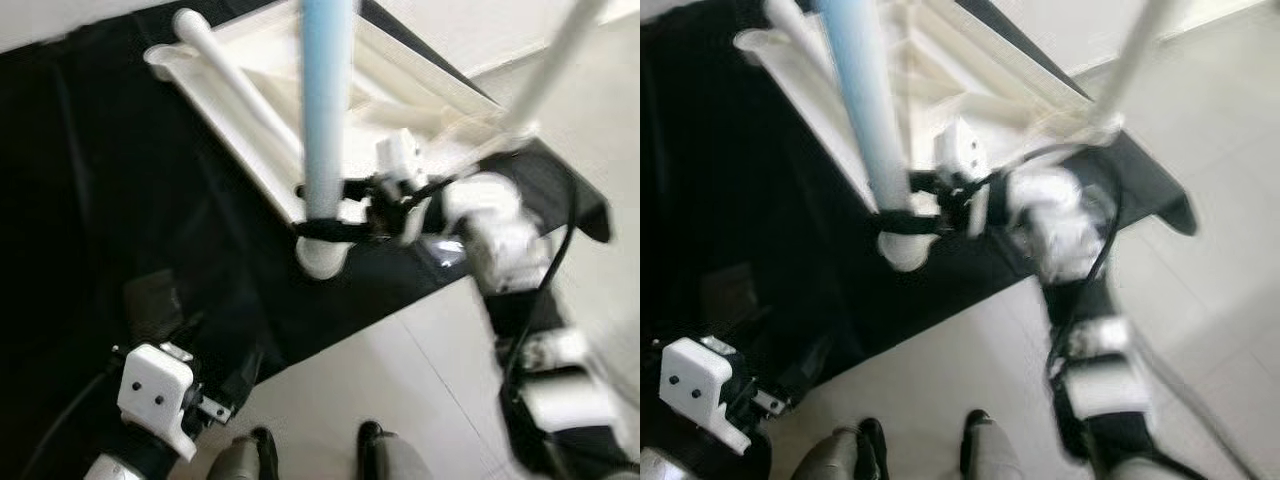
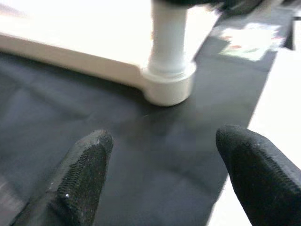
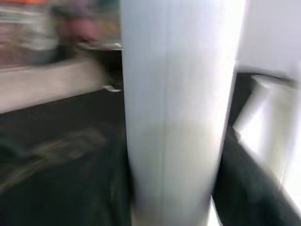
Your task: Building children table
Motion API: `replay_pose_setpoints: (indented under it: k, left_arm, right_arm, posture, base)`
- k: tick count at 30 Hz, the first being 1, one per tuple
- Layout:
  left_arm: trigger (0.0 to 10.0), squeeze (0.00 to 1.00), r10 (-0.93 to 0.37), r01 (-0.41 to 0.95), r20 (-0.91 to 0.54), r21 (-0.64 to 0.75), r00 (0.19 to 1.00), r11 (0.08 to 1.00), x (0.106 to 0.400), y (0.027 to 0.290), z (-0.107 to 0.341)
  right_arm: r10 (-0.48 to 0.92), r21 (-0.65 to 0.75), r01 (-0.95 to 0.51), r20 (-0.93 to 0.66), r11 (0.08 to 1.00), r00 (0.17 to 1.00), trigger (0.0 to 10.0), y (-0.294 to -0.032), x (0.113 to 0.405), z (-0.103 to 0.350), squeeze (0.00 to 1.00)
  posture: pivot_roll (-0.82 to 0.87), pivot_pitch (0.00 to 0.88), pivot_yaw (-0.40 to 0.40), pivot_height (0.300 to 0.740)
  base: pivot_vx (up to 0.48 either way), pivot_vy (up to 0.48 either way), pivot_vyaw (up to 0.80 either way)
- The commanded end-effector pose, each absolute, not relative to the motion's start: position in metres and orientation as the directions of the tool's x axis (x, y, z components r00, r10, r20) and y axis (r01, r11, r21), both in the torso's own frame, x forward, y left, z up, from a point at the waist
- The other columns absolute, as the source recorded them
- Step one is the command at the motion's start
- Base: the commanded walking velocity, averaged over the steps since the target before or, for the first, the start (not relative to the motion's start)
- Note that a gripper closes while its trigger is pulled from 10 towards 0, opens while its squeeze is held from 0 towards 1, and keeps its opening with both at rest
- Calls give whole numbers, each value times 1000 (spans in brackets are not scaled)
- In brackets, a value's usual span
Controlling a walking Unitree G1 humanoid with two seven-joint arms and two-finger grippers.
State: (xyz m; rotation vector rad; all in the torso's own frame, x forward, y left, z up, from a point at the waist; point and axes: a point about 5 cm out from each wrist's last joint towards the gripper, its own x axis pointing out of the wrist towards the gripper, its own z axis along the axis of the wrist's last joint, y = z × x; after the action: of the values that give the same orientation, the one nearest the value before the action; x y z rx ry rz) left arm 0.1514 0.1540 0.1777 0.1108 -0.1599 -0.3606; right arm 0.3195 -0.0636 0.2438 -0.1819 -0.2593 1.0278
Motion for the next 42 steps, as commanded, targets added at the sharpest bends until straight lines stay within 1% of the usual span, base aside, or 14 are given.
replay_pose_setpoints:
  k: [1, 10, 12, 13, 19, 20, 26, 28, 30, 32, 33, 35, 36, 42]
  left_arm:
    - [10000, 0, -359, 345, 101, 133, 928, 929, 150, 157, 173]
    - [10000, 0, -374, 360, 97, 133, 923, 923, 156, 157, 168]
    - [10000, 0, -368, 354, 101, 133, 925, 926, 157, 157, 168]
    - [10000, 0, -358, 344, 107, 134, 927, 929, 158, 158, 168]
    - [10000, 0, -357, 342, 109, 135, 928, 930, 159, 158, 168]
    - [10000, 0, -359, 343, 112, 135, 927, 929, 160, 157, 168]
    - [10000, 0, -359, 343, 117, 134, 926, 930, 160, 156, 169]
    - [10000, 0, -355, 339, 121, 131, 927, 932, 160, 155, 169]
    - [10000, 0, -355, 339, 121, 131, 927, 932, 160, 155, 169]
    - [10000, 0, -352, 337, 122, 130, 928, 933, 159, 155, 169]
    - [10000, 0, -351, 336, 122, 129, 928, 933, 159, 155, 170]
    - [10000, 0, -350, 335, 123, 129, 929, 933, 158, 155, 170]
    - [10000, 0, -350, 334, 123, 129, 929, 934, 158, 155, 170]
    - [10000, 0, -349, 334, 119, 128, 930, 934, 156, 155, 170]
  right_arm:
    - [613, -155, -612, -43, 776, 789, 0, -58, 303, 189, 0]
    - [645, -137, -641, -15, 756, 764, 0, -23, 279, 182, 0]
    - [672, -127, -668, -20, 733, 740, 1059, -20, 280, 183, 0]
    - [697, -137, -692, -11, 709, 717, 10000, -15, 278, 190, 0]
    - [707, -143, -698, 11, 701, 708, 10000, -13, 276, 198, 0]
    - [776, -163, -761, 65, 628, 627, 10000, -13, 282, 216, 1000]
    - [837, -208, -811, 106, 546, 536, 10000, -18, 290, 230, 1000]
    - [945, -331, -885, 87, 327, 316, 10000, -35, 307, 247, 1000]
    - [945, -331, -885, 87, 327, 316, 10000, -35, 307, 247, 1000]
    - [982, -352, -918, 23, 183, 187, 10000, -48, 318, 257, 1000]
    - [987, -351, -924, 7, 151, 158, 10000, -53, 325, 262, 569]
    - [990, -351, -927, -1, 134, 143, 10000, -57, 330, 266, 569]
    - [994, -336, -937, -17, 99, 112, 10000, -62, 337, 271, 0]
    - [996, -269, -961, -83, -62, -41, 10000, -72, 347, 276, 0]
  posture:
    - [46, 339, 46, 740]
    - [33, 295, 45, 740]
    - [33, 293, 40, 740]
    - [34, 291, 40, 740]
    - [32, 289, 40, 740]
    - [28, 288, 35, 740]
    - [31, 290, 30, 740]
    - [37, 294, 24, 740]
    - [37, 294, 24, 740]
    - [48, 300, 23, 740]
    - [52, 302, 22, 740]
    - [52, 302, 22, 740]
    - [56, 309, 23, 740]
    - [61, 313, 23, 740]
  base:
    - [0, 0, 0]
    - [0, 0, 0]
    - [0, 0, 0]
    - [0, 0, 0]
    - [0, 0, 0]
    - [0, 0, 0]
    - [0, 0, 0]
    - [0, 0, 0]
    - [0, 0, 0]
    - [0, 0, 0]
    - [0, 0, 0]
    - [0, 0, 0]
    - [0, 0, 0]
    - [0, 0, 0]
